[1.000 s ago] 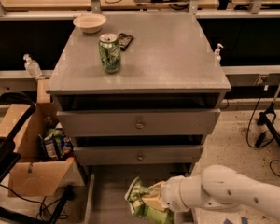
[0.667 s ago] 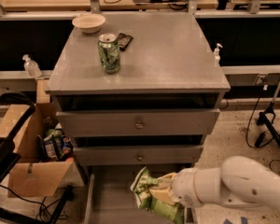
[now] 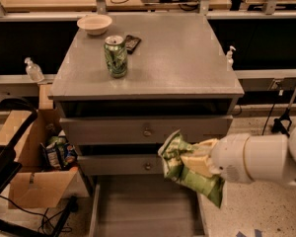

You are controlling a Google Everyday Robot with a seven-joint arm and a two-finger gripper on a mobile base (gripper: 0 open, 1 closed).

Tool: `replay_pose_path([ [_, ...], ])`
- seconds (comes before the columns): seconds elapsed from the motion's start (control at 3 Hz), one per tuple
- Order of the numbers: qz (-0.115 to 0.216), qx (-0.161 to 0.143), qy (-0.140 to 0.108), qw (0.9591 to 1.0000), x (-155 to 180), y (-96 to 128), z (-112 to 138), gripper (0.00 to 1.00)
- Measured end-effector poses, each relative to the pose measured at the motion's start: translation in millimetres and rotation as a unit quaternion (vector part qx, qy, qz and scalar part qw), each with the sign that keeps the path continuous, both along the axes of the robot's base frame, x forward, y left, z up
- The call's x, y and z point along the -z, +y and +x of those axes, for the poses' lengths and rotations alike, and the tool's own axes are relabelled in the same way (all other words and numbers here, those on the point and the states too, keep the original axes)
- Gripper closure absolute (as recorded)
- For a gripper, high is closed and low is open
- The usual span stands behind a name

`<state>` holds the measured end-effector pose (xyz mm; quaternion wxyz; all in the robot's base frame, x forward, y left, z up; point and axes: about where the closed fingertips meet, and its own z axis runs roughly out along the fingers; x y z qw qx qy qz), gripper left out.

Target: Pick green jalapeno chip bag from bottom drawer and place on counter

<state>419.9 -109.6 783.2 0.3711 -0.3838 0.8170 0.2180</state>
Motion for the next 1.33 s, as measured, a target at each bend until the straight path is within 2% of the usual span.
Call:
replay_pose_path([
  [0.33, -0.013, 0.044, -0.026, 0.9986, -46, -23, 29, 1.0],
  [0.67, -0.013, 0.044, -0.026, 0.9986, -46, -23, 29, 1.0],
  [1.0, -0.013, 0.053, -0.031, 0.998, -59, -25, 56, 1.0],
  [1.33, -0.026, 0.059, -0.036, 0.9973, -88, -35, 100, 1.0],
])
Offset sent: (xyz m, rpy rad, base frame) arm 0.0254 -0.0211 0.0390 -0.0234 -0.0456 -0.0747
